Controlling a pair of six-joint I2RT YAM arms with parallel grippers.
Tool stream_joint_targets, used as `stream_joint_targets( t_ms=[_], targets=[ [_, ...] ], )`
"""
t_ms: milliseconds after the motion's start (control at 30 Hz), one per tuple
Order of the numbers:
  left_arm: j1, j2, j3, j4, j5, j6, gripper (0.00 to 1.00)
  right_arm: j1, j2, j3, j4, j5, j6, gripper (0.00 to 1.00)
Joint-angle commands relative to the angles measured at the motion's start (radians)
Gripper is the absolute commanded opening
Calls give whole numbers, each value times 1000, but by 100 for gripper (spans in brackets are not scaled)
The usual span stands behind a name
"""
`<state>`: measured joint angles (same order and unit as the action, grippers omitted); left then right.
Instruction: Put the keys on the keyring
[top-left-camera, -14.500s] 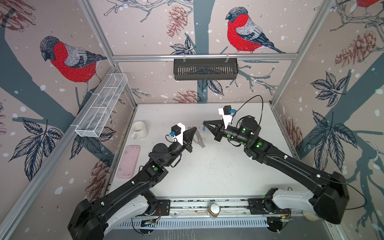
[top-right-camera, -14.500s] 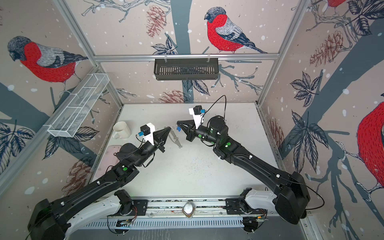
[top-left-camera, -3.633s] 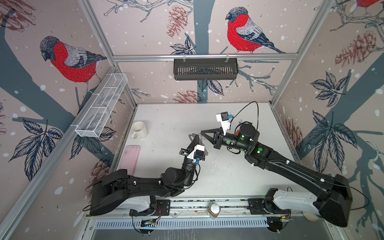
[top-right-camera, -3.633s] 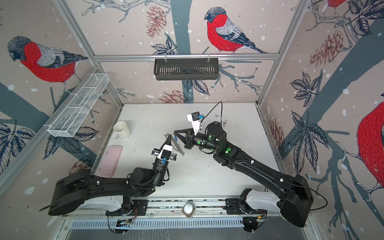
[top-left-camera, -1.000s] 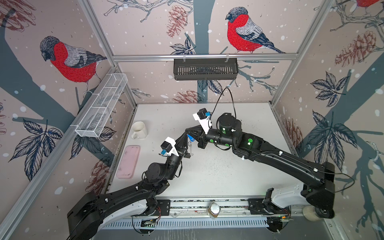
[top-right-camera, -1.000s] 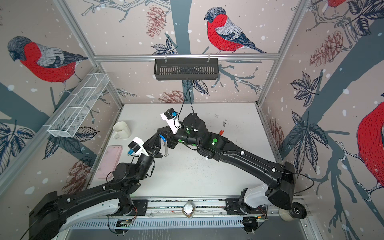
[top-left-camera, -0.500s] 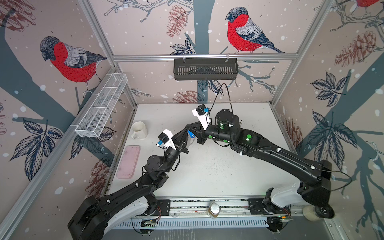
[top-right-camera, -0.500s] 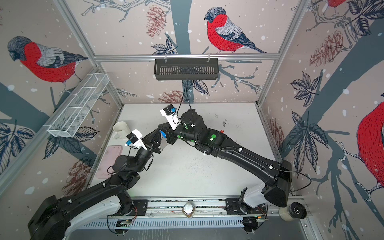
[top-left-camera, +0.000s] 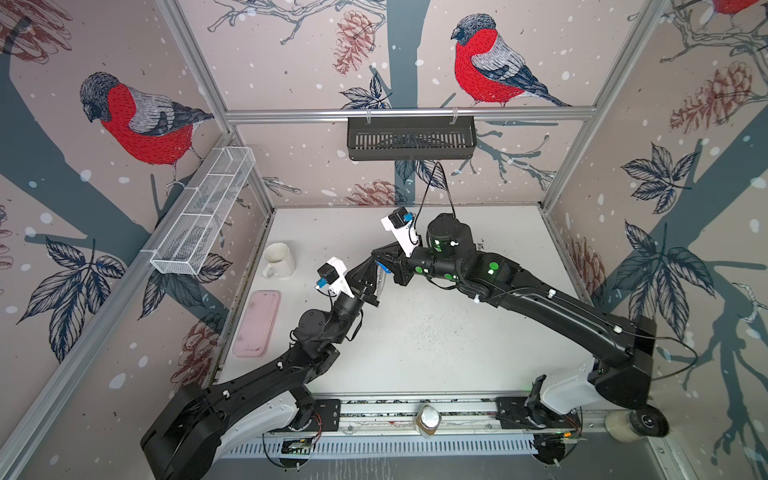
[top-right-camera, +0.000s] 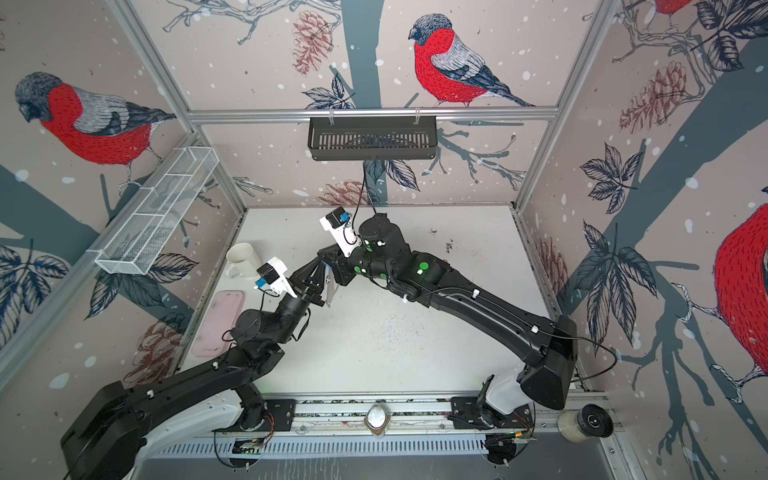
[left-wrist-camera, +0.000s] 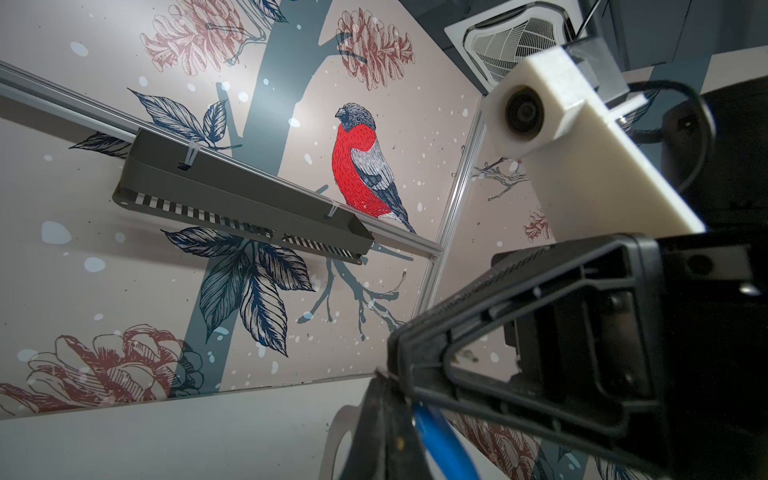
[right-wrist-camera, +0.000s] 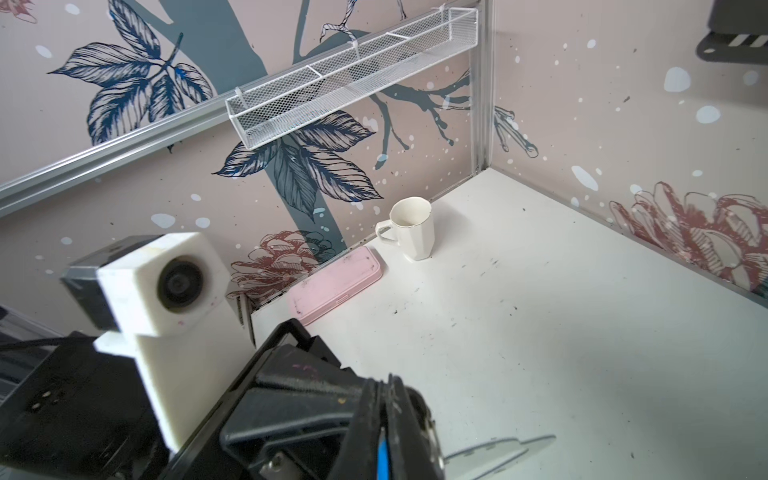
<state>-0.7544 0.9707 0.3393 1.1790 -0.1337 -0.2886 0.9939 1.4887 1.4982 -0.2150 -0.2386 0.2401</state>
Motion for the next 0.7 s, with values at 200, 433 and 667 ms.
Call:
stream_joint_targets(
  t_ms=[200,433,667],
  targets=[
    [19,6,-10,70,17,-47,0,-14,-9,2,1,-63,17,16],
    [33,11,-13,80,40,-64,0,-28,-51,-22,26,-41,22,21],
    [48,2,-17,82,76,-73,0,-69,-103,-65,43,-23,-14,12]
  ],
)
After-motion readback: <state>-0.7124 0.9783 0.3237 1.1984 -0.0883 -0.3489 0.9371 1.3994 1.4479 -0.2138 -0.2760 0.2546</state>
